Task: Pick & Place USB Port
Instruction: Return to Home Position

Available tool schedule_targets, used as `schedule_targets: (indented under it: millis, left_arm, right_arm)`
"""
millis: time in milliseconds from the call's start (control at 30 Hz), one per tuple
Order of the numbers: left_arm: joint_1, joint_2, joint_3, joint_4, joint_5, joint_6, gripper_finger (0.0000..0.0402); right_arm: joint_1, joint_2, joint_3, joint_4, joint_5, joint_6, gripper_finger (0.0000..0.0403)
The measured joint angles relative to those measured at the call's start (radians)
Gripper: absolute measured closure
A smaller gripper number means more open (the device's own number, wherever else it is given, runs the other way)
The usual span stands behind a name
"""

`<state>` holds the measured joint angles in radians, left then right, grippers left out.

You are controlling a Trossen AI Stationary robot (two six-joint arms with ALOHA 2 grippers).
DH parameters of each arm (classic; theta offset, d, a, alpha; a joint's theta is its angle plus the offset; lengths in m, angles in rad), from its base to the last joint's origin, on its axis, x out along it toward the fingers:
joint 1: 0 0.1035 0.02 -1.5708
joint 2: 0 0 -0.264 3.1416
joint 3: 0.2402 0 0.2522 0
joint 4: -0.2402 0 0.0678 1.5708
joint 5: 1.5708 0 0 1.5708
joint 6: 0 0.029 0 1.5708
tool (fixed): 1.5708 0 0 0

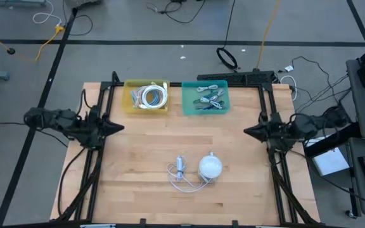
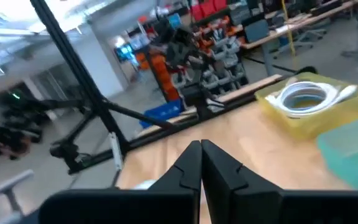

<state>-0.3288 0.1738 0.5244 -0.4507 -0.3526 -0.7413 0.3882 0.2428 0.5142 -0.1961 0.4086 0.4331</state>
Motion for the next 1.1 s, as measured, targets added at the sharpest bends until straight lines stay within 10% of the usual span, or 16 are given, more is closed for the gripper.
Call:
schedule_targets:
  millis: [467, 1100]
  left_arm:
    - [-0.004, -0.169, -0.328, 0.093, -0.121, -0.161, 0.0401]
    - [-0.004, -0.161, -0.370, -0.011, -0.224, -0.262, 0.0397]
  right_arm:
    - [0.000, -0.081, -0.282, 0.118, -0.121, 0.011, 0.0403]
    - [0.000, -0.183, -0.451, 0.133, -0.125, 0.005, 0.0403]
